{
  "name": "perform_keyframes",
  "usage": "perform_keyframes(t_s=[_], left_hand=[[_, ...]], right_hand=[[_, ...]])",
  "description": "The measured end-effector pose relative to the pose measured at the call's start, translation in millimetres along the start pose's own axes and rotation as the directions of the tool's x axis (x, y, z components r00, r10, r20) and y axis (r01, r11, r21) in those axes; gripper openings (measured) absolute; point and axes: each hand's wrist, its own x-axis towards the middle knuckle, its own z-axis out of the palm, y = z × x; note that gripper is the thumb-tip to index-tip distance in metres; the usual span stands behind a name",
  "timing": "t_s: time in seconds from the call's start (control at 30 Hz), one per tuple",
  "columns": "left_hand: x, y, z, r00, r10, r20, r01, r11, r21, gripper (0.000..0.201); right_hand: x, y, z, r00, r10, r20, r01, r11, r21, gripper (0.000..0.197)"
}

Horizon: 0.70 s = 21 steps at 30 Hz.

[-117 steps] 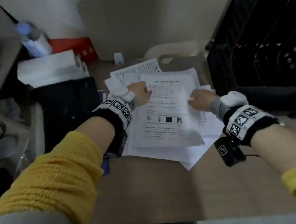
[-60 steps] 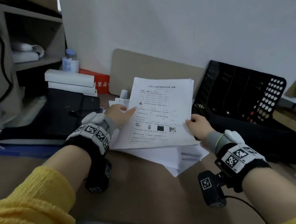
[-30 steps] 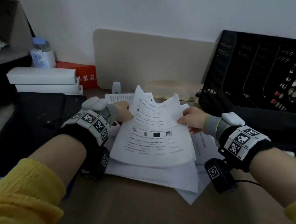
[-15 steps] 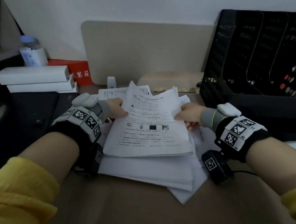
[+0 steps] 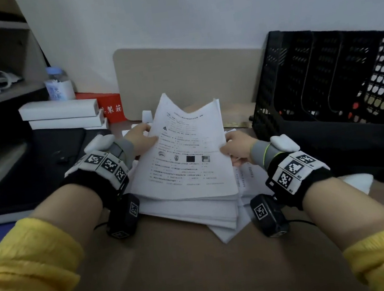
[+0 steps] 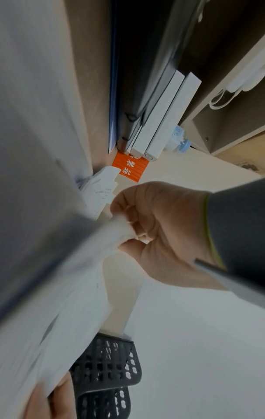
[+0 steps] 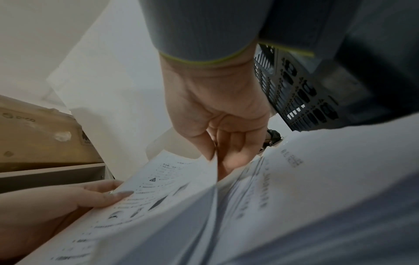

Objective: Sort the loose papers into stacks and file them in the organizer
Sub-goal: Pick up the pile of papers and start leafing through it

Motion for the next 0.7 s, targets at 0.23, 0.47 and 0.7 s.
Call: perform_keyframes(t_s=[0.23, 0.47, 0.7], left_hand=[[-17, -9, 1, 0.993, -0.062, 0.103, 0.067, 0.997, -0.044, 0.041], [-28, -9, -6, 1.0, 0.009, -0.006, -0.01, 0.999, -0.042, 0.044], [-28, -9, -3, 0.988, 0.036, -0.151, -0.107, 0.865, -0.49, 0.032]], right_hand=[[-11, -2, 8, 0.997, 0.002, -0.078, -0.01, 0.995, -0.1, 0.011], [-19, -9, 5, 0.997, -0.031, -0.069, 0.039, 0.993, 0.11, 0.015], [-24, -3, 6, 0.984, -0.159, -0.079, 0.176, 0.938, 0.3, 0.023]])
